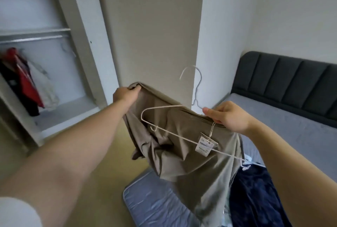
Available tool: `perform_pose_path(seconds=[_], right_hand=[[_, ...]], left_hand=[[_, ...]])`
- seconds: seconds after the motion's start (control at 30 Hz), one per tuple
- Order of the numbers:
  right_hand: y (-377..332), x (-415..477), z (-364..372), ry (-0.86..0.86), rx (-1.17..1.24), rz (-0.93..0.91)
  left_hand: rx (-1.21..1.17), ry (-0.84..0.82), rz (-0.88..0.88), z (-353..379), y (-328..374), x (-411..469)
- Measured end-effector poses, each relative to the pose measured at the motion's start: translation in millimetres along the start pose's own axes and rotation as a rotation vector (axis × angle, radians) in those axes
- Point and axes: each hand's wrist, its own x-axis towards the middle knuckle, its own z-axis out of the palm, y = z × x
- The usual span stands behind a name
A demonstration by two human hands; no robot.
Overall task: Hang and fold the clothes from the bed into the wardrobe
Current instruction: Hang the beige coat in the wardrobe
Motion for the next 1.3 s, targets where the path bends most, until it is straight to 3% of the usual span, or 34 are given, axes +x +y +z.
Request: perform_pose_path(seconds=[0.13, 0.23, 0.4, 0.6, 0.9, 1.07, 1.2, 1.3], right_hand=[[-22, 27, 32, 0.032, -0.209, -0.048], [-39, 50, 58, 0.128, -0.333, -0.066], [-60, 87, 91, 0.235, -0.317, 0.026], [-107, 133, 141, 0.252, -0.312, 0.014], [-168, 214, 233, 0.218, -0.199, 0.07], [-174, 260, 283, 0.209, -0.171, 0.119], [-191, 288, 318, 0.267, -0.128, -0.003], [-209, 310, 332, 0.45, -0.104, -0.262]], left_hand=[[-0.222, 0.008, -0.073, -31, 1, 9], [-0.307, -0.095, -0.111, -55, 3, 3], [-0.374, -0.307, -0.084, -111, 3, -18], [-0.406, -0.489, 0.014, -143, -5, -36], [-0.487, -0.509, 0.002, -137, -71, -19], [-0.562, -0.664, 0.031, -172, -113, 9], [-0.422, -0.668, 0.06, -197, -138, 37], [-0.181, -0.643, 0.096, -210, -150, 74]])
